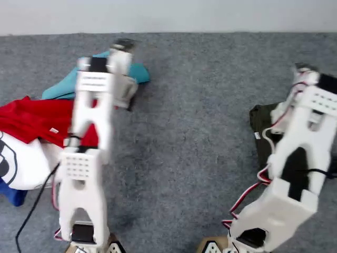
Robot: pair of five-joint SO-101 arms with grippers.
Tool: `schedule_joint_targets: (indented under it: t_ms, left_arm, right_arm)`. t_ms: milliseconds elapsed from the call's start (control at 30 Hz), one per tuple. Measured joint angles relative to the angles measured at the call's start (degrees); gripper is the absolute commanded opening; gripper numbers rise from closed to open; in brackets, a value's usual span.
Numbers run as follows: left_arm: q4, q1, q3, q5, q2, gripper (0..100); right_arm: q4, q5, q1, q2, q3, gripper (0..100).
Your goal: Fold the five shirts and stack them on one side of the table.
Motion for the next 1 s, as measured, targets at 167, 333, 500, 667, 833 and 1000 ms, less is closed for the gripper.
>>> schedule_joint_targets:
  t_ms: [167,333,500,667,833,1000]
  left_arm:
    - [0.00,-9.85,0.35,0.00,-4.75,16]
    - [0.00,-16.79,7.21,0.00,-5.01,16]
    - [0.00,-22.42,13.19,0.00,-5.01,16]
    - [-0.26,-26.20,16.88,0.00,-5.01,16]
    - [-0.35,-26.11,17.14,0.00,-3.16,15]
    - [-1.58,-25.32,17.14,0.00,0.44,9]
  right_arm:
    - [0.00,4.31,-6.59,-6.86,9.49,27.3]
    - [-1.14,5.45,-10.02,-14.33,19.69,27.3]
    - [-4.40,5.80,-10.55,-21.27,29.98,27.3]
    - [-7.03,5.80,-10.73,-26.90,36.84,27.3]
    - [-7.47,5.80,-10.73,-30.42,38.77,27.3]
    - [-7.47,5.80,-10.73,-32.26,39.56,27.3]
